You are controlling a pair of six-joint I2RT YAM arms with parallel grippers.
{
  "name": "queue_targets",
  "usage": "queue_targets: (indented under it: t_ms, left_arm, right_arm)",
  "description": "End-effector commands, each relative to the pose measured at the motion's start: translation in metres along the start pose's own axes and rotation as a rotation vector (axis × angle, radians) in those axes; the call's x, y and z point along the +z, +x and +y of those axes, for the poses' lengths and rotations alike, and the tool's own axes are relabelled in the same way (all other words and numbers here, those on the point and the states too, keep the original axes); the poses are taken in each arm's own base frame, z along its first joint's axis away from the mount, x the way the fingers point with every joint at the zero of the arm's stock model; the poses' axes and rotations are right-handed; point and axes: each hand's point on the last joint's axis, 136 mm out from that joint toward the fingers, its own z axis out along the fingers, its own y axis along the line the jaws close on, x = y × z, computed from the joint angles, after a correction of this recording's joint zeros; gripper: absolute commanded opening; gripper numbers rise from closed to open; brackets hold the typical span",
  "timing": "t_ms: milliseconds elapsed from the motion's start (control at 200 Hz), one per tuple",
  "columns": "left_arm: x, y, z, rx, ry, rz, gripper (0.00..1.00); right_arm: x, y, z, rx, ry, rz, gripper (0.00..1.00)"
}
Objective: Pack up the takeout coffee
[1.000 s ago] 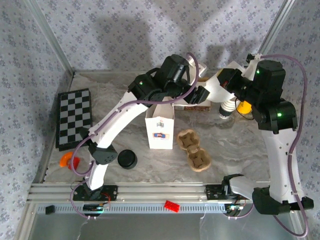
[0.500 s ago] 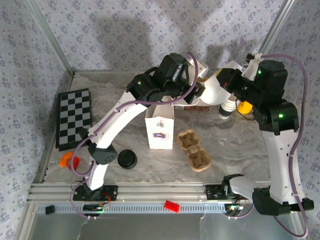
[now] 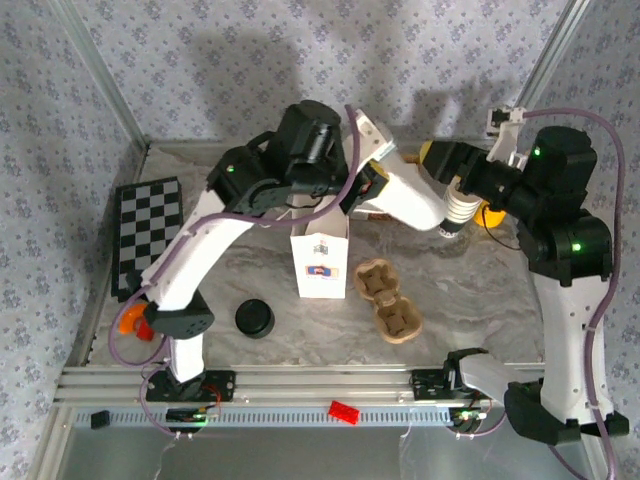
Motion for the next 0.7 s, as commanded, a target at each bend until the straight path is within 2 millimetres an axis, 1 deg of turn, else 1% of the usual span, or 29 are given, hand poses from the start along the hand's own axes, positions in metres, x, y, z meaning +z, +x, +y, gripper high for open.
queue_targets:
  t_ms: [0, 40, 130, 215, 345, 400, 550, 640, 695]
  left_arm:
    - [-0.024, 0.006, -0.002, 0.138, -0.018, 0.021, 0.0]
    - [-0.026, 0.006, -0.002, 0.167, -0.023, 0.022, 0.0]
    - [-0.035, 0.004, -0.002, 0.214, -0.035, 0.015, 0.0]
    - [-0.042, 0.005, -0.006, 0.251, -0.017, 0.015, 0.0]
    - [-0.047, 0.011, -0.01, 0.291, 0.006, 0.033, 0.0]
    - [-0.049, 0.013, -0.011, 0.303, 0.009, 0.037, 0.0]
    - [-0.054, 0.012, -0.013, 0.318, 0.015, 0.03, 0.0]
    - [-0.056, 0.011, -0.015, 0.324, 0.021, 0.025, 0.0]
    - [-0.06, 0.01, -0.016, 0.329, 0.023, 0.019, 0.0]
  right_arm:
    - [0.001, 0.025, 0.012, -0.149, -0.111, 0.081, 0.7]
    - [0.002, 0.03, 0.014, -0.187, -0.137, 0.086, 0.74]
    - [0.002, 0.046, 0.025, -0.297, -0.235, 0.104, 0.81]
    - [0.006, 0.06, 0.026, -0.369, -0.275, 0.119, 0.88]
    - [0.013, 0.075, 0.039, -0.464, -0.385, 0.153, 0.93]
    - [0.017, 0.08, 0.043, -0.516, -0.405, 0.171, 0.94]
    - [0.03, 0.099, 0.039, -0.638, -0.383, 0.248, 0.94]
    - [0.034, 0.107, 0.038, -0.671, -0.399, 0.276, 0.9]
    - [0.037, 0.108, 0.036, -0.691, -0.389, 0.28, 0.88]
